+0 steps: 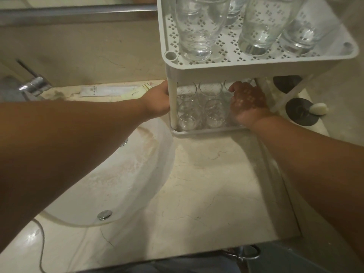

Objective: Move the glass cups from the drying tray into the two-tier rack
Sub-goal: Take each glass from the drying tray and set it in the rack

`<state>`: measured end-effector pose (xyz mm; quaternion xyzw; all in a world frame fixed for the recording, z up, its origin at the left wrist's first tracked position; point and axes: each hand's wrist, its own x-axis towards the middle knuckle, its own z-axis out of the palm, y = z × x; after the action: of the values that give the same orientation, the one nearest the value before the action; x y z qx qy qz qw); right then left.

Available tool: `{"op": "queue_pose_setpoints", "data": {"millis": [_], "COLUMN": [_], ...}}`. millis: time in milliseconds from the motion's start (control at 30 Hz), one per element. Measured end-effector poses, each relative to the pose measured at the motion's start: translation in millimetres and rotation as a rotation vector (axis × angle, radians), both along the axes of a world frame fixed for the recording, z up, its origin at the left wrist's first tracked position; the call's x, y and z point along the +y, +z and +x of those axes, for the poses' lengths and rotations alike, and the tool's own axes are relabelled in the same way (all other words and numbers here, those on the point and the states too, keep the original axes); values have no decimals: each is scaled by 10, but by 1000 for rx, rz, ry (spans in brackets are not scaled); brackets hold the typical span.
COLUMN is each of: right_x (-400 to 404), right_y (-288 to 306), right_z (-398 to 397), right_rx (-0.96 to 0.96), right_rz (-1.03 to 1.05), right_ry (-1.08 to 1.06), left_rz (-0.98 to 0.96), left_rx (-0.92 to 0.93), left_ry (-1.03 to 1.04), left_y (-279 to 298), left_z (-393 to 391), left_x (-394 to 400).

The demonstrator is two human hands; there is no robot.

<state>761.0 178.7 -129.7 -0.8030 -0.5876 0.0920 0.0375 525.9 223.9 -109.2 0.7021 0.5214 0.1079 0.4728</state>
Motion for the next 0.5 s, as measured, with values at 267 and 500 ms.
{"op": "queue_pose_setpoints", "data": {"millis": [267, 500], "right_x": [-3, -123], "right_y": [-11, 0], "right_z": [19, -12], "right_rx": [136, 122], "right_rz": [16, 32], "right_ry": [-31, 14], "left_rz": [-14, -151], "left_rx": [-3, -105], "left_ry": [22, 154], "left_y": [56, -17], "left_z": [11, -14], "left_x": [-58, -39]}}
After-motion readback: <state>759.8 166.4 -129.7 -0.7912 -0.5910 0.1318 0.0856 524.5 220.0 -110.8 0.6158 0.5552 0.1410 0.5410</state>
